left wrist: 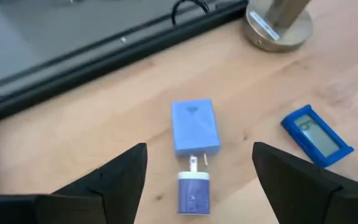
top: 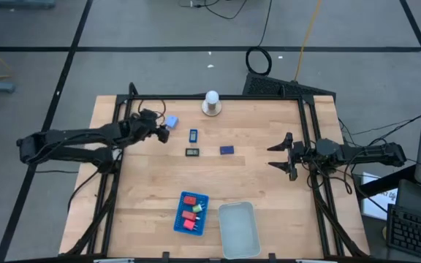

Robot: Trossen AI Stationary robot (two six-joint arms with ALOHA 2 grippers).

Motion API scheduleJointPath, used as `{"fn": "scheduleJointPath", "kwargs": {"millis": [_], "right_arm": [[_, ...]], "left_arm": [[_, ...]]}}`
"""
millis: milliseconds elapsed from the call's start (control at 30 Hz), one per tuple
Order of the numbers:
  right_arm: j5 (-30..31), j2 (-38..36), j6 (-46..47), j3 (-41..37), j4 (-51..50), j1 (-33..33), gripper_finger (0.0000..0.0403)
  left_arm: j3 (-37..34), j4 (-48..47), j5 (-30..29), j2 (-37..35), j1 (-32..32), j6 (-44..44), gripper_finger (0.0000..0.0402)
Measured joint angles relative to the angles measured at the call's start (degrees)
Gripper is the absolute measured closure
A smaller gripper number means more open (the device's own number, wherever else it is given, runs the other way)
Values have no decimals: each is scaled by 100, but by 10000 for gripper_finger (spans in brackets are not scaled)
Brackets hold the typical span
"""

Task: Pick & Place Office items
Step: Put the purple charger adapter into the blue bin

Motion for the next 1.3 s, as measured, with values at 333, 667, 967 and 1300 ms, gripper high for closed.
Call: {"fn": "scheduleJointPath", "kwargs": {"millis": [333, 667, 967, 1300], "right_arm": [[0, -1, -2, 0, 1, 0, 140], [0, 0, -1, 0, 2, 0, 140], [0, 0, -2, 0, 0, 0, 140], [0, 0, -1, 0, 0, 0, 140]], "left_arm": [[2, -35, 583, 1012, 527, -120, 105], [2, 90, 899, 1636, 635, -45, 105], [2, 299, 1042, 2034, 635, 199, 105], [15, 371, 1173, 2269, 633, 564, 105]]}}
